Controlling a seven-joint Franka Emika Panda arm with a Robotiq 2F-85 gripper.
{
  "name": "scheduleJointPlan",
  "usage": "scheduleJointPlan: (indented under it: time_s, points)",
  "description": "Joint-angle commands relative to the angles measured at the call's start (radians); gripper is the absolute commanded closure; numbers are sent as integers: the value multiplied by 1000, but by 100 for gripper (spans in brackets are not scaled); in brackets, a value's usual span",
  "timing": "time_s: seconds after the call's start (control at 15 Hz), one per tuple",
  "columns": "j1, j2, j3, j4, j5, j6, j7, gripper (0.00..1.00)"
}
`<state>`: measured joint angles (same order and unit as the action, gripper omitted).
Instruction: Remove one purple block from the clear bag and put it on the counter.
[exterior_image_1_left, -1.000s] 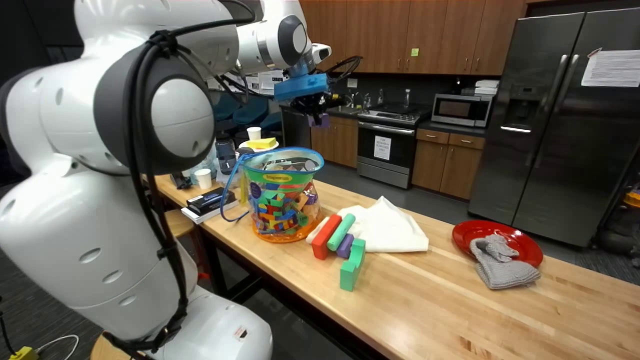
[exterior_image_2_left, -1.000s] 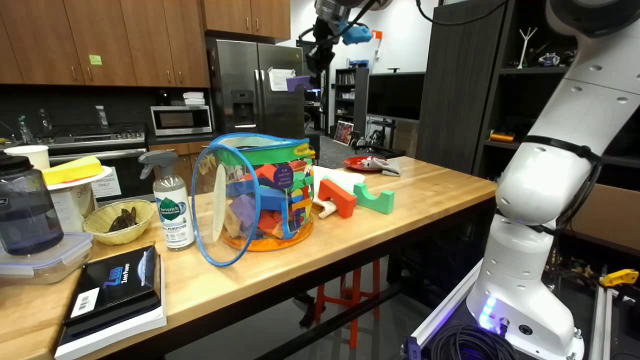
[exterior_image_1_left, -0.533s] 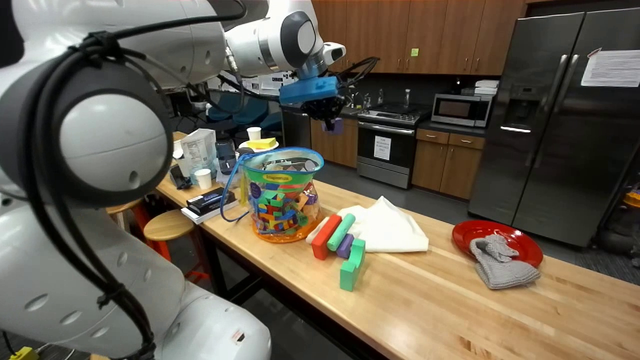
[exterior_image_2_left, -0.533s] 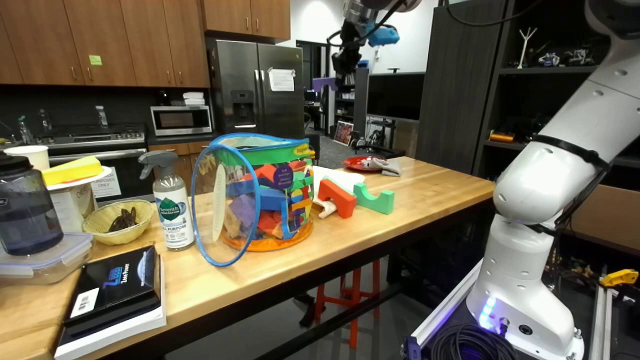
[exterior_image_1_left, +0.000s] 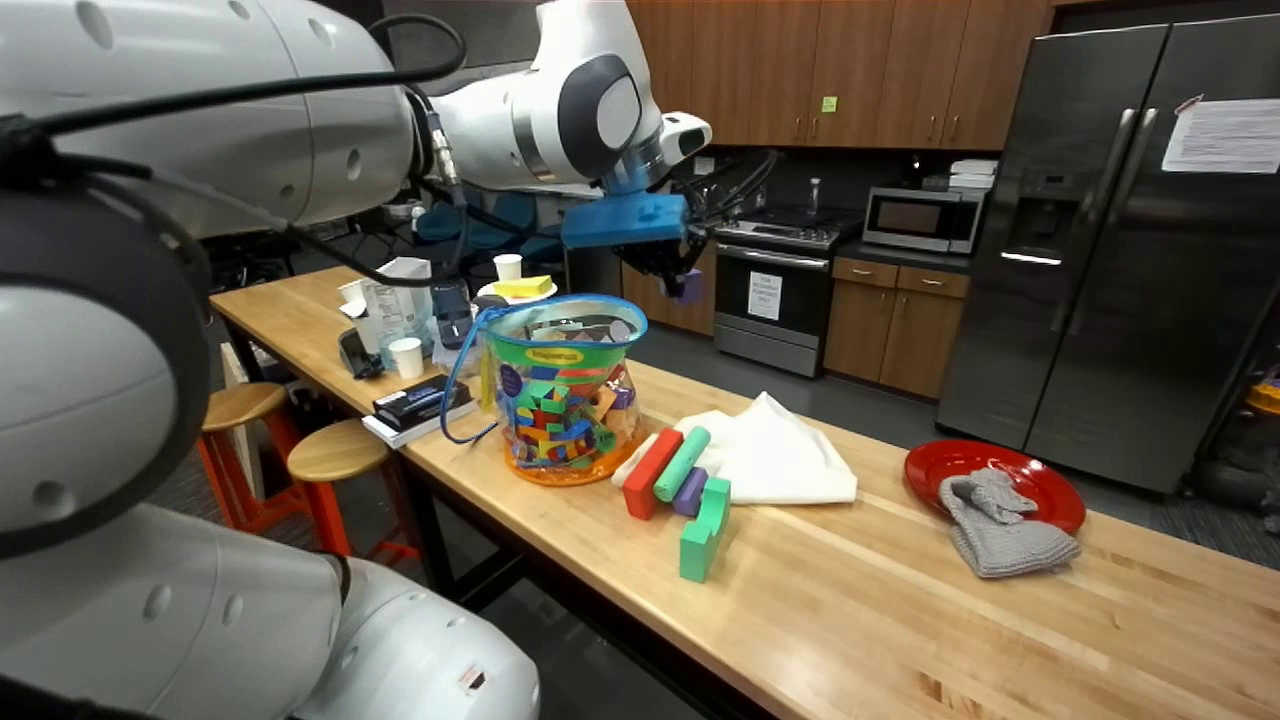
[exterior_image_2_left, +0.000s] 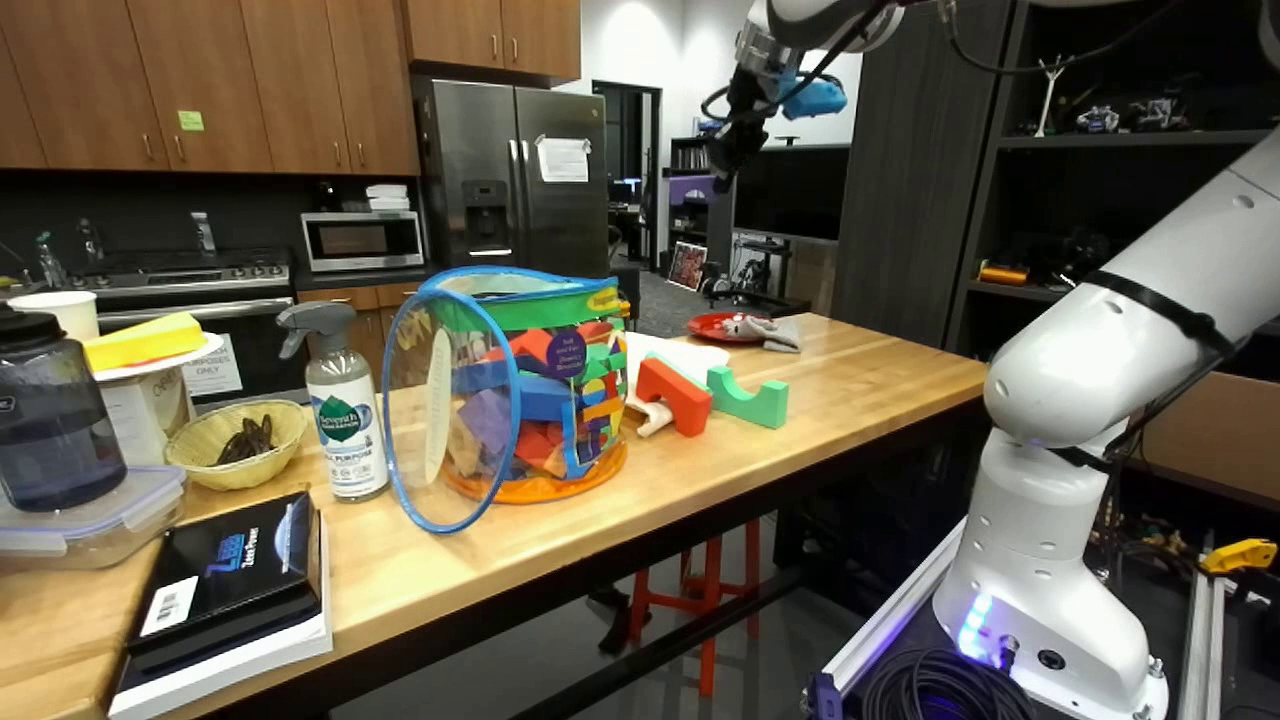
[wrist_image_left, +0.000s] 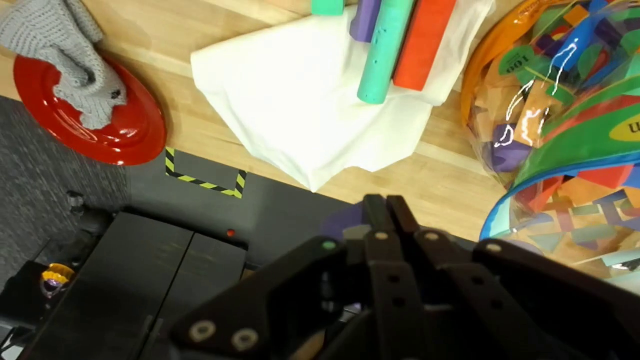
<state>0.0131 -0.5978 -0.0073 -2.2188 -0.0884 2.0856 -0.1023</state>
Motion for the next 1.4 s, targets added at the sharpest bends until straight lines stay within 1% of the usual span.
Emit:
scheduleJointPlan:
  time_s: [0.0, 0.27, 0.73, 1.07, 1.33]
  points:
    - [0, -54, -11, -114, 1, 68, -2, 99]
    - [6, -54, -12, -213, 4, 166, -9, 99]
    - [17, -12, -35, -343, 9, 316, -61, 99]
    - [32, 22, -77, -424, 16, 422, -148, 99]
    - [52, 66, -123, -453, 29, 501, -233, 99]
